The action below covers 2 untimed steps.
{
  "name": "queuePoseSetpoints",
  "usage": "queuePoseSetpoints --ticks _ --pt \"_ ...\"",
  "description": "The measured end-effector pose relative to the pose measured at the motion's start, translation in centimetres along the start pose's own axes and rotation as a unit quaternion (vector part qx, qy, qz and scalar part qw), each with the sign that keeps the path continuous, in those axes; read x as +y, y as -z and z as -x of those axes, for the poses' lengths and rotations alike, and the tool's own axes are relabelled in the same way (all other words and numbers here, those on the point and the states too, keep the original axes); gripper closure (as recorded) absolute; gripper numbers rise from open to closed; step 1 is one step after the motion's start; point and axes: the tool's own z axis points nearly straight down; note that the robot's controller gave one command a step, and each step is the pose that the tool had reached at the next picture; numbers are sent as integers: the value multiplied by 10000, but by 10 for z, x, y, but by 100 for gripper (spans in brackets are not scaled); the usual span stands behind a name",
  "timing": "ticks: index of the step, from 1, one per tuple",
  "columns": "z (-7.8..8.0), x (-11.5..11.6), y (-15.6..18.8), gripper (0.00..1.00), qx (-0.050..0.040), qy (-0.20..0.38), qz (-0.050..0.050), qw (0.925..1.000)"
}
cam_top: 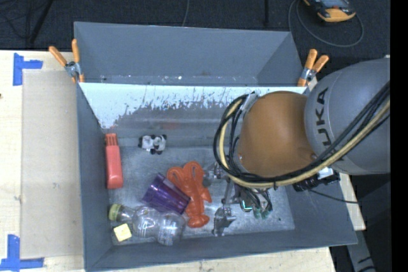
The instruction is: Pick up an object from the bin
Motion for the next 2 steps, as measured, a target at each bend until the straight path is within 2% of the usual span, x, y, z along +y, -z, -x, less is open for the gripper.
queuePoseSetpoints --ticks 1,2 --pt "2 0 3 0 -37 -14 3 10000" --pt "5 27 -34 0 -70 287 -1 9996"
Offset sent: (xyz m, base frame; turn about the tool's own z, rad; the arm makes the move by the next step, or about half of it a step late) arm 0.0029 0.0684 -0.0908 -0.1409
